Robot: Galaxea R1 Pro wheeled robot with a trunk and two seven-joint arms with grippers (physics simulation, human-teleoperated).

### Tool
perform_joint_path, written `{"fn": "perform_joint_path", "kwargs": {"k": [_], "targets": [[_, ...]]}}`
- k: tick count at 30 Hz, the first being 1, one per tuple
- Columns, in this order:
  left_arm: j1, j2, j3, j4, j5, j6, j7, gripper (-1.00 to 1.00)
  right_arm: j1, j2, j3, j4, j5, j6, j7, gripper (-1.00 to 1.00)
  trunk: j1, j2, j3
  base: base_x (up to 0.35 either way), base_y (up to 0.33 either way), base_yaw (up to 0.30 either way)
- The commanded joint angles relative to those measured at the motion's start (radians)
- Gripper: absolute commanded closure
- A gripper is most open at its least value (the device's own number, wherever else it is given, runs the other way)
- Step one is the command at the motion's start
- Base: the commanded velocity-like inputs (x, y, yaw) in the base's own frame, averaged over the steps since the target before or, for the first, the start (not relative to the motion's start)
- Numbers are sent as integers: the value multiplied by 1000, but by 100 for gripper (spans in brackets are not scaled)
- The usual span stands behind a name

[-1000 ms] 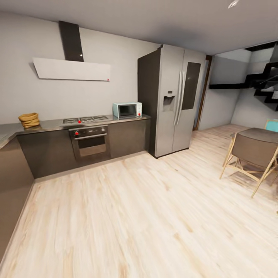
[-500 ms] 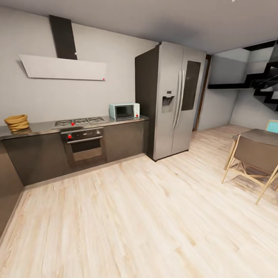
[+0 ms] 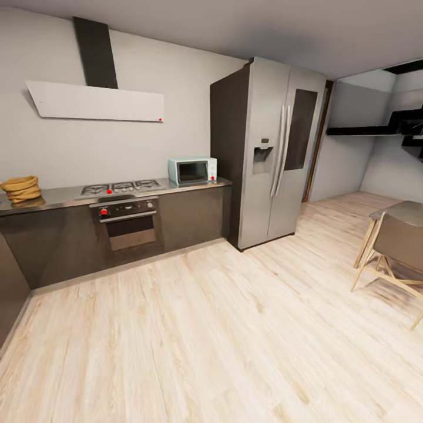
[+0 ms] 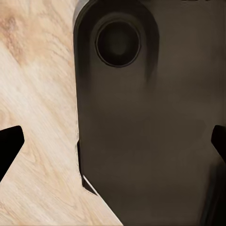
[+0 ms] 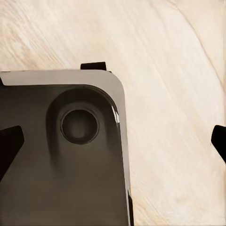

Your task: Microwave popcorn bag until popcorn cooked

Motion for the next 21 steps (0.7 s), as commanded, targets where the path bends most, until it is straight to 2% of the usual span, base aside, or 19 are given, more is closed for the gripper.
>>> {"fn": "perform_joint_path", "kwargs": {"k": [1, 7, 13, 21], "targets": [[1, 0, 0, -2, 0, 1, 0, -100, -1, 0, -8, 1, 0, -4, 1, -100, 1, 0, -1, 339, -125, 87], [0, 0, 0, -2, 0, 2, 1, -100, -1, 0, -8, 1, 0, -4, 1, -100, 1, 0, -1, 331, -154, 34], [1, 0, 0, -2, 0, 2, 1, -100, -1, 0, -8, 2, 0, -4, 1, -100, 1, 0, -1, 322, -175, 192], [1, 0, 0, -2, 0, 2, 1, -100, -1, 0, -8, 1, 0, -4, 1, -100, 1, 0, -1, 322, -176, 65]]}}
